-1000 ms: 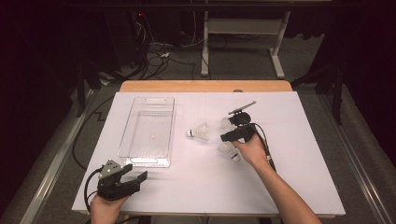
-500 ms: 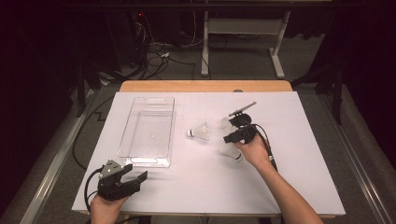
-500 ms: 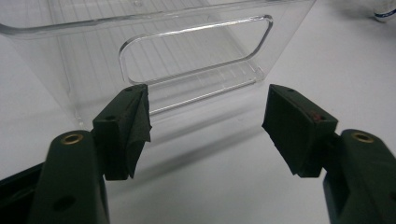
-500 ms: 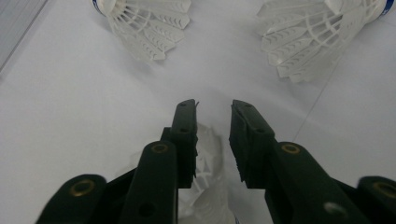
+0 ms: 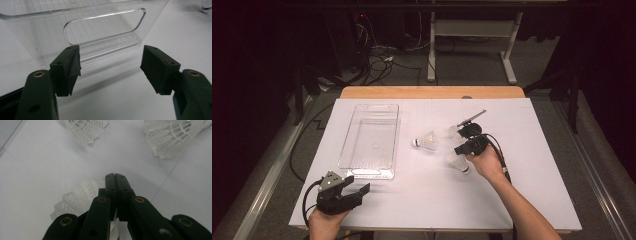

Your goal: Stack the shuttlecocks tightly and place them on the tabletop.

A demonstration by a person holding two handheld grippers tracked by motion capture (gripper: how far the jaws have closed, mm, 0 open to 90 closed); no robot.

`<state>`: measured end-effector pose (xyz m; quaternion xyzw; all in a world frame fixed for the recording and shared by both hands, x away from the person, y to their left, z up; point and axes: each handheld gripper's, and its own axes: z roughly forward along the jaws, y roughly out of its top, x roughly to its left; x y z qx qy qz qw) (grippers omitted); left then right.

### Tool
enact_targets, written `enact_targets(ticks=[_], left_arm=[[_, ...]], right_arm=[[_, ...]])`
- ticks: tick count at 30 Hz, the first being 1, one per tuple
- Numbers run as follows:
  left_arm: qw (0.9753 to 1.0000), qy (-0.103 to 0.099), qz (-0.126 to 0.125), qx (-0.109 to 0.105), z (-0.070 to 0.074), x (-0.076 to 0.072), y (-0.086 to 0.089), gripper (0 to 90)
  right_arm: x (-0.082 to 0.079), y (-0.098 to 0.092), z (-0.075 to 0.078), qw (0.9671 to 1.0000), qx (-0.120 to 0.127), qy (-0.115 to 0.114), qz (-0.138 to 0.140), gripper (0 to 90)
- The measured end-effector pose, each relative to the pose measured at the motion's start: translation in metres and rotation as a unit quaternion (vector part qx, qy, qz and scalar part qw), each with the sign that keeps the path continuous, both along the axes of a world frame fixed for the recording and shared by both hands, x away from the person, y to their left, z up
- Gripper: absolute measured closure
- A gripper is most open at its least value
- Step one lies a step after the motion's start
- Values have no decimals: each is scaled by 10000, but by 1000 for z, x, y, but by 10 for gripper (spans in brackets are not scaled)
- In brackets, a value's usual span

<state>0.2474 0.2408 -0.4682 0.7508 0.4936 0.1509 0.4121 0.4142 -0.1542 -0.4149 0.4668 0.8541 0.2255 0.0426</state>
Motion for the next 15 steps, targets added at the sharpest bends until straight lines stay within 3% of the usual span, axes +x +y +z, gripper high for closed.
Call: enact_targets(ticks=[15], left_arm=[[10000,-12,4,0,0,0,0,329]], right_arm=[[-4,8,5,9994,225,-217,132,900]])
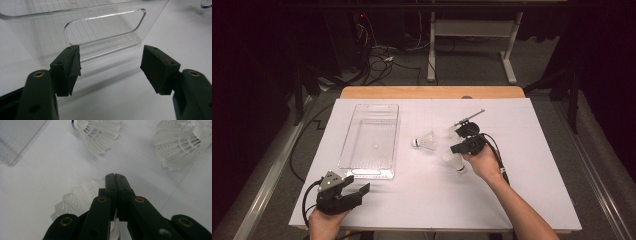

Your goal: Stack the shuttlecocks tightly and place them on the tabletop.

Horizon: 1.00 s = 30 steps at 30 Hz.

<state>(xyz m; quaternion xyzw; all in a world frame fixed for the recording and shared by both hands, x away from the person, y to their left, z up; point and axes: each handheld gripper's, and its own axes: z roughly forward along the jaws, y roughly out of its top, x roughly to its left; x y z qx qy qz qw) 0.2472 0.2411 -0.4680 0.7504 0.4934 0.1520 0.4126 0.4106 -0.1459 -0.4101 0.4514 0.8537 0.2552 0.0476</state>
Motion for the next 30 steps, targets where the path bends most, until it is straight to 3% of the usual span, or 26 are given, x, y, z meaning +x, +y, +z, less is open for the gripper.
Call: enact_targets(ticks=[15,30], left_arm=[[10000,9,-8,1,0,0,1,329],[10000,14,-5,-4,0,0,1,329]], right_arm=[[-4,25,-1,9992,302,-144,200,900],[-6,34,-7,9989,360,-160,262,899]])
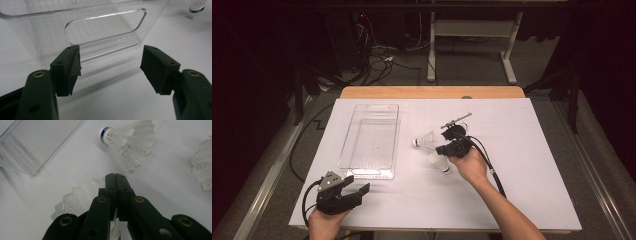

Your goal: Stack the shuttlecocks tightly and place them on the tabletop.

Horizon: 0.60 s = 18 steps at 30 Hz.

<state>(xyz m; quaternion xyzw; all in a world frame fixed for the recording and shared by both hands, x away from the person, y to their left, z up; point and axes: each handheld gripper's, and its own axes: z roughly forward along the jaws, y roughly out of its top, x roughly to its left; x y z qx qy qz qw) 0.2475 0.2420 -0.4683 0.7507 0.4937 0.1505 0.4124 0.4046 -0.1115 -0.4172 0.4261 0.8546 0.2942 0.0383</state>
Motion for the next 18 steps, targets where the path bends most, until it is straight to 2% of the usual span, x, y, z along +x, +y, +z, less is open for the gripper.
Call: enact_targets(ticks=[18], left_arm=[[10000,5,0,-10,0,0,0,329]], right_arm=[[-1,-4,-4,10000,-63,-13,23,882]])
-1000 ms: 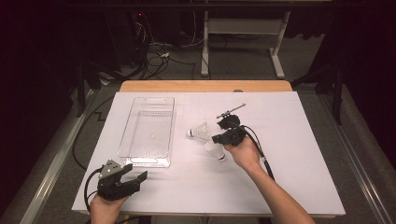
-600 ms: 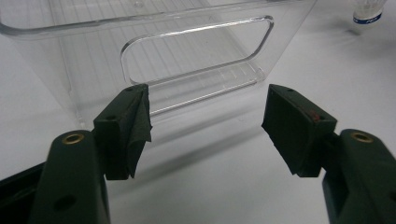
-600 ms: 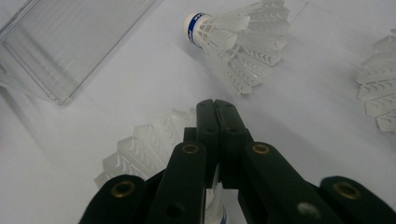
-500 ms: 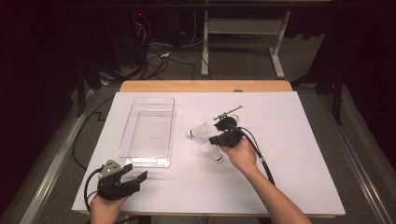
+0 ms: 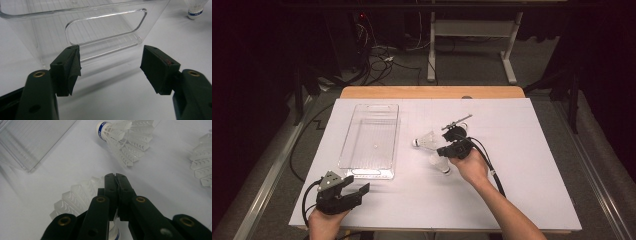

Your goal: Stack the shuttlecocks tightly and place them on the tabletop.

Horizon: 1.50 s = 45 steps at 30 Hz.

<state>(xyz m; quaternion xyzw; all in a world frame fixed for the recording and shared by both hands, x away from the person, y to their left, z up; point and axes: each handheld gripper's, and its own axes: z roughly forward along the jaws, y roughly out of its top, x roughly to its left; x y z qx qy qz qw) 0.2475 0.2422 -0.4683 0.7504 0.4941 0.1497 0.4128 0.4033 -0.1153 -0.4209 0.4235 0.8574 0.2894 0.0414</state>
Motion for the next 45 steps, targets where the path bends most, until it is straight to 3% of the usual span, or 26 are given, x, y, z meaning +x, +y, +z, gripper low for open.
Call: enact_targets(ticks=[30,45], left_arm=[[10000,-17,10,12,0,0,-1,329],[10000,-11,23,-6,0,0,0,329]], right_arm=[[-15,-45,3,9998,60,-29,-199,831],[-21,-58,2,9997,15,-59,-238,790]])
